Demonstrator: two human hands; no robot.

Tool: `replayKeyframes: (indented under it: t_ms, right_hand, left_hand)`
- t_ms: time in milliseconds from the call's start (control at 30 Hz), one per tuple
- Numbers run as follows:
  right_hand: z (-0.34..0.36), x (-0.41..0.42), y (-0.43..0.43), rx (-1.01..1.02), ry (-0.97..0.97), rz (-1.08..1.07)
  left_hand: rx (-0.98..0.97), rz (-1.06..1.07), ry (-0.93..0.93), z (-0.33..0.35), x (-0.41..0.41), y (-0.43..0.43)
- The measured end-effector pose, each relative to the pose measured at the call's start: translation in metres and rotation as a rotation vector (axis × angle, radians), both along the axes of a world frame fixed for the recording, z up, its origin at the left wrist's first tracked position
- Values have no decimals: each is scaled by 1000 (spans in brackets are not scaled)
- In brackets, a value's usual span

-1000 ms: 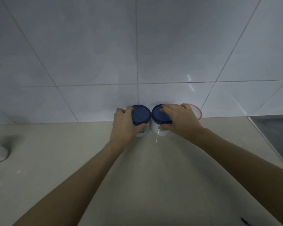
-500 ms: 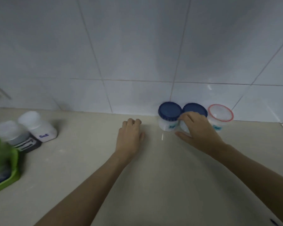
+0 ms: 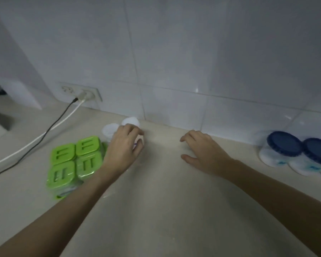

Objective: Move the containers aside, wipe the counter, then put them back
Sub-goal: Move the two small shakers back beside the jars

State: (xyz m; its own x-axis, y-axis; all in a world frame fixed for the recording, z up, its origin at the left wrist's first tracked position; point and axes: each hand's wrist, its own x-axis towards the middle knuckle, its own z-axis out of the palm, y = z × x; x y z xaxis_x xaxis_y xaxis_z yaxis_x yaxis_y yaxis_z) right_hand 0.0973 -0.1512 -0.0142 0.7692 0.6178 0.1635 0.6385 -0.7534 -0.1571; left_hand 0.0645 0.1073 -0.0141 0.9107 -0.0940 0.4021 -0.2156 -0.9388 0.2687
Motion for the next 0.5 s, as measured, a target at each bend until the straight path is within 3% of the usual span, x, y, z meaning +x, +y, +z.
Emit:
replayKeyframes:
  t_ms: [100, 300, 367, 500]
  right_hand:
    - [7, 15, 70, 37, 17, 30]
    - [8, 48, 169, -37, 112, 56]
    - [6, 55, 182, -89, 149, 73]
    - [11, 53, 186, 44, 140, 76]
  left_hand:
    - [5, 104, 18, 8, 6, 51]
    - [-7, 77, 329, 3, 20, 95]
    - [-38, 53, 323, 0, 21, 94]
    - [-77, 44, 247, -2, 19, 95]
